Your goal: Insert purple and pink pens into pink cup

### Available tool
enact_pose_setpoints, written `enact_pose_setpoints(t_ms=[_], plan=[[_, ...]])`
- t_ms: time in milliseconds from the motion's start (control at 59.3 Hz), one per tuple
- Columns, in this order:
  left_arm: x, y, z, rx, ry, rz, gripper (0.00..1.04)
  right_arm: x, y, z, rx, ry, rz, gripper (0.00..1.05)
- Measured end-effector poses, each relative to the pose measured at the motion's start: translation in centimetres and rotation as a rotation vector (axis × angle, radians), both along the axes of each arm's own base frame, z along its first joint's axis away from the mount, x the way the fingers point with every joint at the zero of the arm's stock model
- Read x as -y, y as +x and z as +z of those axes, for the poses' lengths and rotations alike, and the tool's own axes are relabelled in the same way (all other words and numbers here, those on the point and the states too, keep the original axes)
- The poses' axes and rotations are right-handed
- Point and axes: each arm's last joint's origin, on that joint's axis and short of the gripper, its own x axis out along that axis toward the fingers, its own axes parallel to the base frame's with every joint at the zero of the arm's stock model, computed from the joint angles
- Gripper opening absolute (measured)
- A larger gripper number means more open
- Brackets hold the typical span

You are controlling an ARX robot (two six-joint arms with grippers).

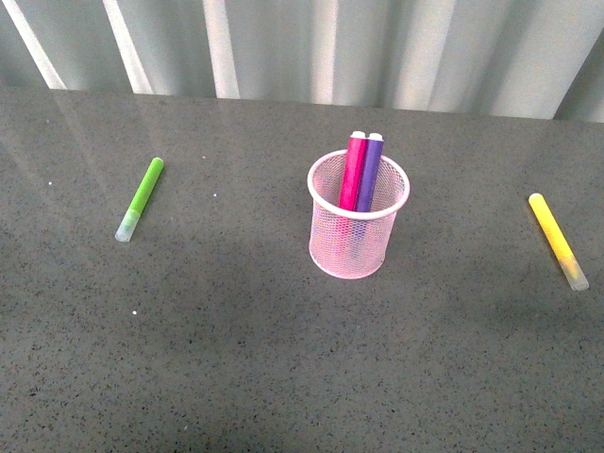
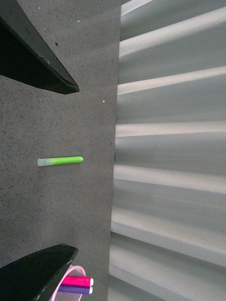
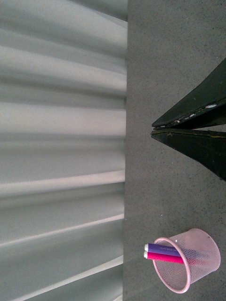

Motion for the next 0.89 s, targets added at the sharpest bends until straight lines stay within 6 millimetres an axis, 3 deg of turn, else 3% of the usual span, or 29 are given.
enact_pose_setpoints(t_ms=[303, 826, 893], plan=[[0.00, 0.01, -0.01, -0.001, 0.000, 0.000, 0.98, 0.00, 0.00, 0.00, 0.000, 0.000, 0.000, 0.04], [0.00, 0.01, -0.01, -0.001, 0.000, 0.000, 0.98, 0.00, 0.00, 0.00, 0.000, 0.000, 0.000, 0.96], [0.00, 0.01, -0.01, -0.001, 0.000, 0.000, 0.98, 0.00, 0.00, 0.00, 0.000, 0.001, 0.000, 0.98]])
